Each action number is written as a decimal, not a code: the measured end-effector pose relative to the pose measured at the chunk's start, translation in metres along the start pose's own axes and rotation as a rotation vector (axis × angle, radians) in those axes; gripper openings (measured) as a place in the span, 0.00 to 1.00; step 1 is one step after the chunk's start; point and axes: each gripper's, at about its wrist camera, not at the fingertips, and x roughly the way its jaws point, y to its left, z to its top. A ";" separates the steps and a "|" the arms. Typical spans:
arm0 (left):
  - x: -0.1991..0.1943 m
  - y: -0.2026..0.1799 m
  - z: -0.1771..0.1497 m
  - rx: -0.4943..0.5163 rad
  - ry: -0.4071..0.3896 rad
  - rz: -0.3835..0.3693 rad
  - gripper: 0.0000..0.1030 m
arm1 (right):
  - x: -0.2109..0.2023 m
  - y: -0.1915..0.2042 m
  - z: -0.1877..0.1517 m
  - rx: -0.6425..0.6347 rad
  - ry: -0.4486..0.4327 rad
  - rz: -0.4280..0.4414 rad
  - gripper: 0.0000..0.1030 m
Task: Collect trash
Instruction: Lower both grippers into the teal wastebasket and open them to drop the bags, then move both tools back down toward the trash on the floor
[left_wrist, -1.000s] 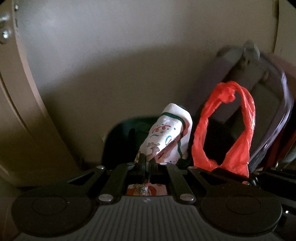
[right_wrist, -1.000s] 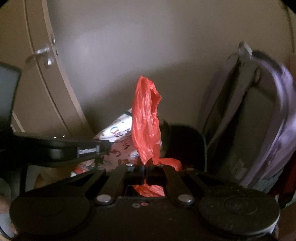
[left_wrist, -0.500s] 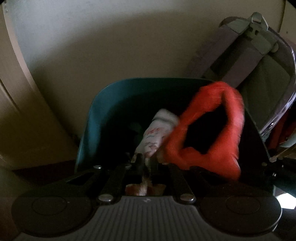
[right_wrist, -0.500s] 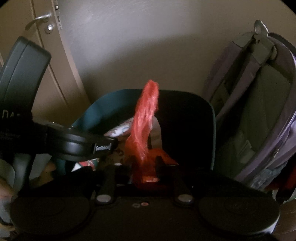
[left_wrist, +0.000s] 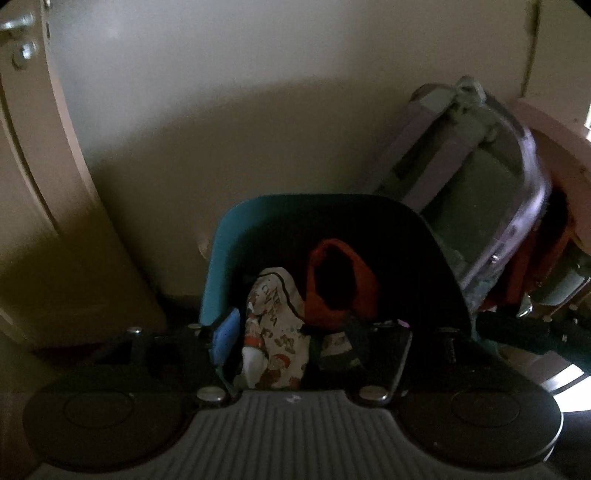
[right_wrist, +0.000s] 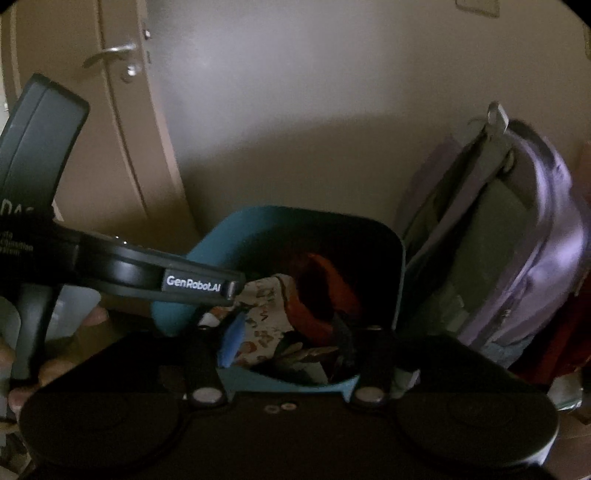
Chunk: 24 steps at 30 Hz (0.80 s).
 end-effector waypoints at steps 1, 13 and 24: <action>-0.009 -0.002 -0.003 0.008 -0.011 0.002 0.60 | -0.008 0.001 -0.002 -0.001 -0.006 0.002 0.53; -0.118 -0.009 -0.073 0.068 -0.061 -0.034 0.66 | -0.099 0.037 -0.047 -0.032 -0.035 0.021 0.61; -0.162 -0.009 -0.153 0.097 -0.078 -0.079 0.80 | -0.132 0.053 -0.106 -0.020 -0.006 0.043 0.69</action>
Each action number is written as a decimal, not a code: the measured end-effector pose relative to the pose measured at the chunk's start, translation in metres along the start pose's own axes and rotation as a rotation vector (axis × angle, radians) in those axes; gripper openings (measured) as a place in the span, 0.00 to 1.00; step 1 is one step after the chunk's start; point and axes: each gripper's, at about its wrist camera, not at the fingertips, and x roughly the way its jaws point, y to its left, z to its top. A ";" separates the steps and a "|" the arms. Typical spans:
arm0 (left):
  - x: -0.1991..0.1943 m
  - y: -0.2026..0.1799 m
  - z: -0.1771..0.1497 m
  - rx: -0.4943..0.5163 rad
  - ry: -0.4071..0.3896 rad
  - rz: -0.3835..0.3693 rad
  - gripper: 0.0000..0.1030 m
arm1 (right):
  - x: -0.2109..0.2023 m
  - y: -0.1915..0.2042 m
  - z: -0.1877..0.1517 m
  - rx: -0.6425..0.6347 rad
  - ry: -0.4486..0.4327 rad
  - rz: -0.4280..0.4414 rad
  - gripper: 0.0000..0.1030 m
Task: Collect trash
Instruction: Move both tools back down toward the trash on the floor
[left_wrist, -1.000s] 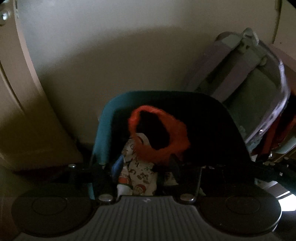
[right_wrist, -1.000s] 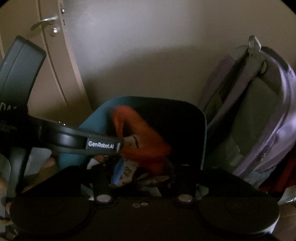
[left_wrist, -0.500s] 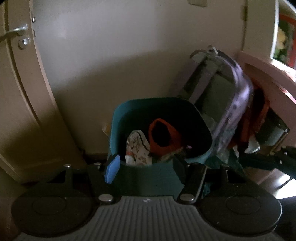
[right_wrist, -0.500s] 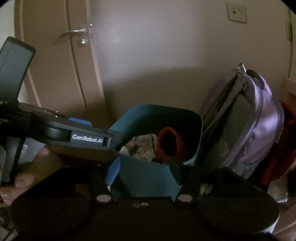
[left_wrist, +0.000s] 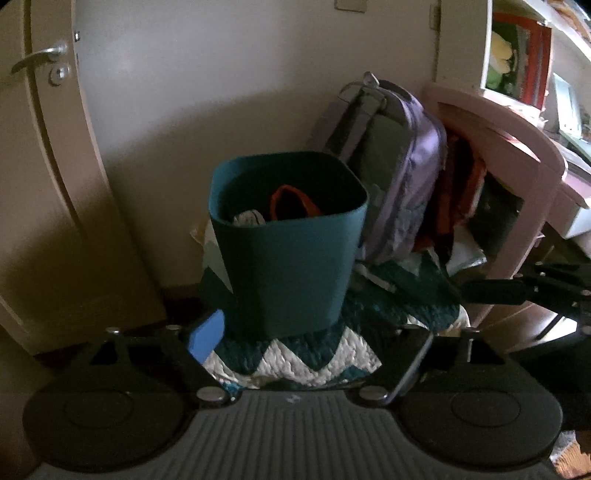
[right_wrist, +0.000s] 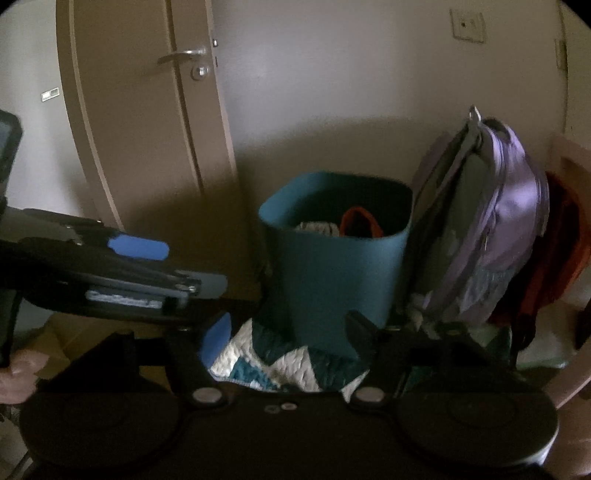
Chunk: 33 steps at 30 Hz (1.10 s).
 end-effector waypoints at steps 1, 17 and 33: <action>-0.001 0.001 -0.007 0.000 0.001 -0.002 0.80 | 0.001 -0.001 -0.007 0.008 0.005 0.001 0.70; 0.105 0.053 -0.135 -0.060 0.168 -0.079 0.97 | 0.102 -0.019 -0.140 0.104 0.168 0.014 0.90; 0.281 0.113 -0.226 -0.075 0.533 -0.207 0.97 | 0.255 -0.043 -0.261 0.198 0.427 -0.020 0.93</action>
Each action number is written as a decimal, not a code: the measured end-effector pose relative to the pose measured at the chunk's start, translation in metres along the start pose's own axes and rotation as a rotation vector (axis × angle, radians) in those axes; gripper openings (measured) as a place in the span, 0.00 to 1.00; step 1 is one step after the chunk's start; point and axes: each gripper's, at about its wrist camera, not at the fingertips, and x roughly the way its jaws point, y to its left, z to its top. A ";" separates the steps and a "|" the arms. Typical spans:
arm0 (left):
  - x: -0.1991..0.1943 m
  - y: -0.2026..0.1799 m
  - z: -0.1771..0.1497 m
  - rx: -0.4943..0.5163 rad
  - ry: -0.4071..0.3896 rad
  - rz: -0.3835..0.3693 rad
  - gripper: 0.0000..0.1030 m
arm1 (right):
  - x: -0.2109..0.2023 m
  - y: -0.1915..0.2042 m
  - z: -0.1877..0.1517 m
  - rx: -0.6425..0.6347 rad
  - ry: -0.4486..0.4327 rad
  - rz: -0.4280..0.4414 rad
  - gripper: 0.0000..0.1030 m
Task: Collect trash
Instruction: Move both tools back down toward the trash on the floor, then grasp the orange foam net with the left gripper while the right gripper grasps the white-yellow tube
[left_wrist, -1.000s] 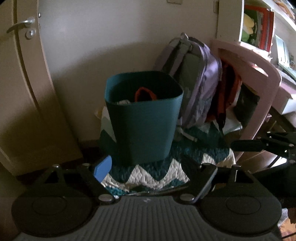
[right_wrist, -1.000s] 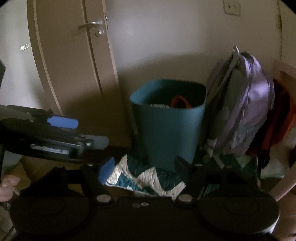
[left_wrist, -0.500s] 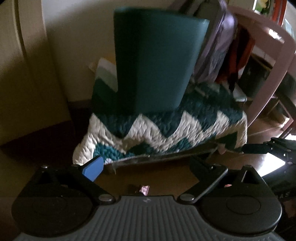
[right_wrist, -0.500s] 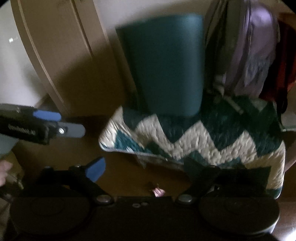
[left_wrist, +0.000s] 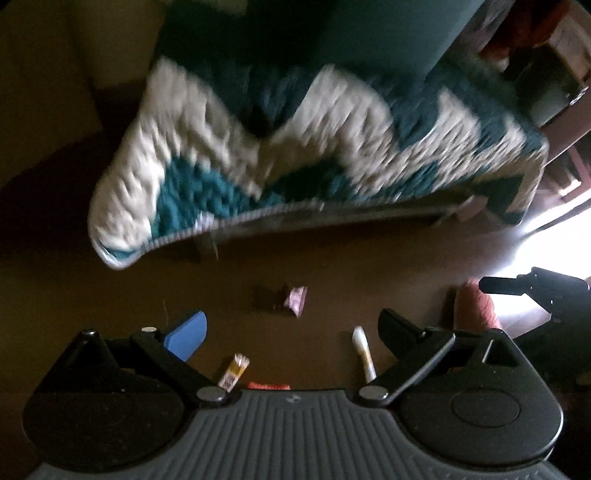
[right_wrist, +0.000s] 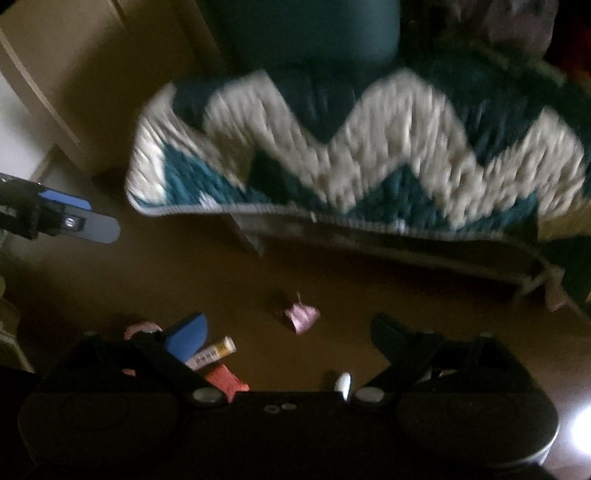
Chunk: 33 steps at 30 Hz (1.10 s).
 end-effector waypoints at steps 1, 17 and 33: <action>0.013 0.005 -0.001 -0.002 0.028 -0.007 0.97 | 0.012 -0.003 -0.004 0.002 0.022 -0.001 0.93; 0.219 0.020 -0.080 0.197 0.460 0.007 0.97 | 0.170 -0.043 -0.075 0.066 0.358 -0.029 0.90; 0.335 0.022 -0.138 0.146 0.675 0.039 0.97 | 0.245 -0.054 -0.113 0.099 0.504 -0.016 0.79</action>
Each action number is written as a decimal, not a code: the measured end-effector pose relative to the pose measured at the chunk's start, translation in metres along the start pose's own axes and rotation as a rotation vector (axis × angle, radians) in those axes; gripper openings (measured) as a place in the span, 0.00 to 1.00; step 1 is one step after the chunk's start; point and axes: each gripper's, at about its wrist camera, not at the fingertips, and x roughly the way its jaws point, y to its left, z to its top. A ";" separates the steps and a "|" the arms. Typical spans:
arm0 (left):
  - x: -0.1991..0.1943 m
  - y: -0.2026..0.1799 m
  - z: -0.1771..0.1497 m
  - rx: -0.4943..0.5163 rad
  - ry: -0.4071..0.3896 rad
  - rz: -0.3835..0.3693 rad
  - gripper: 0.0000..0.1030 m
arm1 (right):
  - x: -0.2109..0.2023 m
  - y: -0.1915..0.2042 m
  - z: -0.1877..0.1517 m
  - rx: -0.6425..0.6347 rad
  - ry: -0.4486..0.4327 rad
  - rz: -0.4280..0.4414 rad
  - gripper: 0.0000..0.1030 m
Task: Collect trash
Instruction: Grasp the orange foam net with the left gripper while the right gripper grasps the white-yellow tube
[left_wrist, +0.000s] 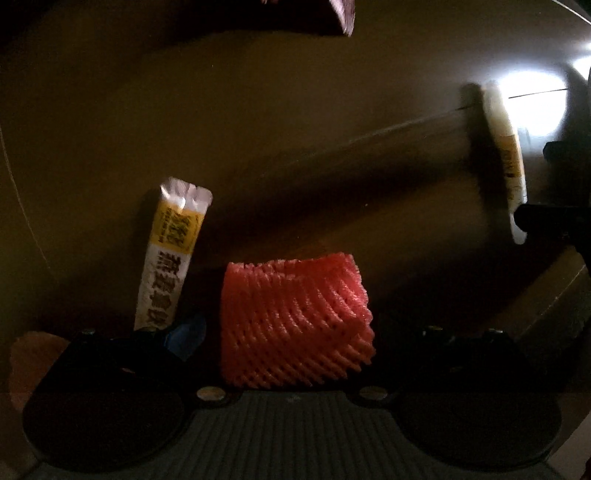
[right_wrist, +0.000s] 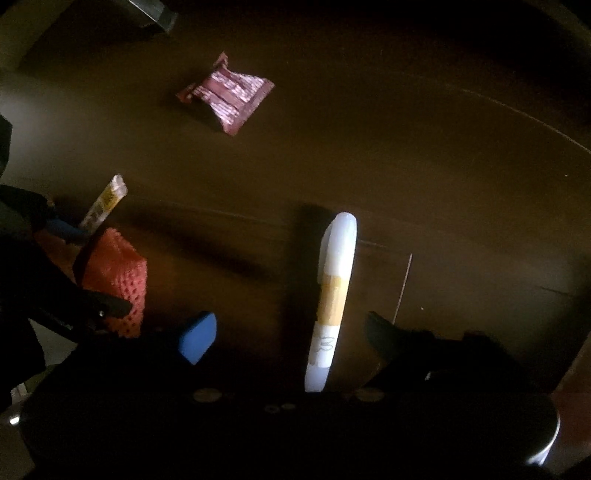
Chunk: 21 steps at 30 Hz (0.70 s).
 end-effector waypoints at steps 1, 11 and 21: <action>0.003 0.000 0.000 -0.003 0.002 0.011 0.97 | 0.004 0.000 0.001 0.004 0.002 -0.003 0.77; 0.022 0.013 0.000 -0.114 0.038 0.031 0.97 | 0.027 -0.007 0.008 0.053 0.027 -0.061 0.48; 0.011 0.009 -0.006 -0.099 0.019 0.026 0.33 | 0.023 -0.008 0.011 0.038 0.030 -0.111 0.16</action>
